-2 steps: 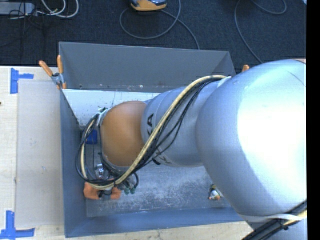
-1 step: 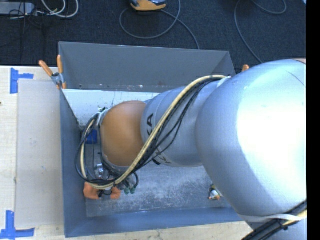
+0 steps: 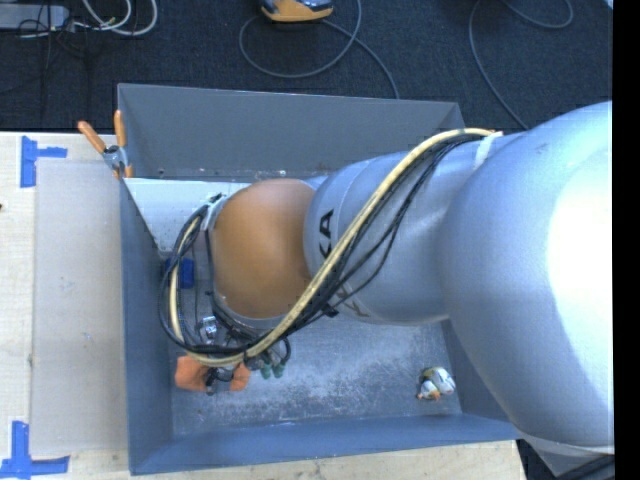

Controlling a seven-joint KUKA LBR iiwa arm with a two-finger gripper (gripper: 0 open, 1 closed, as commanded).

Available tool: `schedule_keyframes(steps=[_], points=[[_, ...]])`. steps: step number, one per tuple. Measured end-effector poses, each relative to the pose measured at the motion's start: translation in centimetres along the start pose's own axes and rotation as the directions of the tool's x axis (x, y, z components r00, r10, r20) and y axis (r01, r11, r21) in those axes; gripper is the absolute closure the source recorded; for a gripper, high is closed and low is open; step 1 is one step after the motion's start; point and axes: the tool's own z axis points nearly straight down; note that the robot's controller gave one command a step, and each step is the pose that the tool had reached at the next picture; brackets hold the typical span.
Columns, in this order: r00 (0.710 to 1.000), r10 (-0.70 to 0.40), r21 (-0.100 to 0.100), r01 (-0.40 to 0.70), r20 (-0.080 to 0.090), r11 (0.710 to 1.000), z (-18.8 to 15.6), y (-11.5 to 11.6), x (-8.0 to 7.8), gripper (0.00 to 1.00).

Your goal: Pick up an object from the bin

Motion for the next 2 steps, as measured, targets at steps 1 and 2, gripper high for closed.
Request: schedule_keyframes(steps=[1, 2], points=[[0.999, -0.035, -0.001, 0.035, 0.002, 0.999, -6.1, -0.5, -1.0, 1.00], [0.999, -0.052, 0.000, 0.052, -0.002, 0.999, -12.8, -1.1, -0.6, 1.00]])
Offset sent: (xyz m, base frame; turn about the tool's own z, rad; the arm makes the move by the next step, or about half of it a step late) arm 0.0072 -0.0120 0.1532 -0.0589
